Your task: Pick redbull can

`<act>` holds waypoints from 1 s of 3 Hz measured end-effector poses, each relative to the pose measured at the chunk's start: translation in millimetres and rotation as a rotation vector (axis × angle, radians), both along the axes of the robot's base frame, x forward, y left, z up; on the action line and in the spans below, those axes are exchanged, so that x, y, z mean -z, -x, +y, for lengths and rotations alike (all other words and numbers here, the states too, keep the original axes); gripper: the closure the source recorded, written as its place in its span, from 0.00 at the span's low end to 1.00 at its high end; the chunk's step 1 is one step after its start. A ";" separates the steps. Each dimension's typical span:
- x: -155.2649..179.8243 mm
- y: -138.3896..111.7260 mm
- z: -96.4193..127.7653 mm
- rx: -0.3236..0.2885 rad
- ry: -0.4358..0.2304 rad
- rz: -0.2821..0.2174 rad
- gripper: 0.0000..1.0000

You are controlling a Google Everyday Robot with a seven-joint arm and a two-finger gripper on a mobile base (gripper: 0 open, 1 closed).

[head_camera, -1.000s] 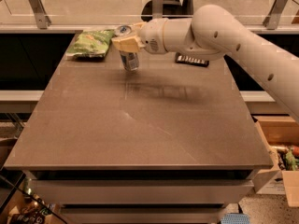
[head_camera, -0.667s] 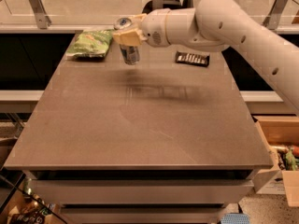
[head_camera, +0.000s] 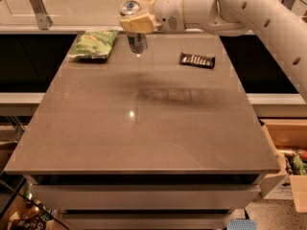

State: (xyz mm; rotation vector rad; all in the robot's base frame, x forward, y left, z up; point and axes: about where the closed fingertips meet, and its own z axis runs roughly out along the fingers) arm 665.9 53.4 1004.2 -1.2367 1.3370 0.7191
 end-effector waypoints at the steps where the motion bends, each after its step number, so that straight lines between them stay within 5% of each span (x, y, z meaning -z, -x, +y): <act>1: -21.8 17.9 -10.5 -0.011 0.001 -0.034 1.00; 3: -36.3 50.2 -19.3 0.016 0.004 -0.062 1.00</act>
Offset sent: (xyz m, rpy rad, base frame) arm -0.0536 -0.0299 0.0421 -0.0090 -0.0664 -0.0333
